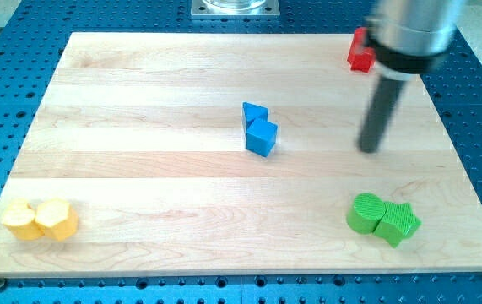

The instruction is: Move the green blocks towards the blue blocks

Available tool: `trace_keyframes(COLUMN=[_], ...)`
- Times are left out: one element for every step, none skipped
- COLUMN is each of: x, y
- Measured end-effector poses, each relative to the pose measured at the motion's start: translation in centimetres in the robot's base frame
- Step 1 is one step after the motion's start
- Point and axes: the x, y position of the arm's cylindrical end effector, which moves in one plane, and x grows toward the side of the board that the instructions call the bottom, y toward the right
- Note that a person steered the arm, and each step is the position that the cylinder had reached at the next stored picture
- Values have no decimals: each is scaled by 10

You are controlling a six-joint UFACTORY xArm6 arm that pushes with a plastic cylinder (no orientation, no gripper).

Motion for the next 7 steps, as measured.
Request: trace_keyframes(x=[78, 135, 145, 143, 121, 140, 134], y=[51, 13, -46, -80, -111, -116, -123])
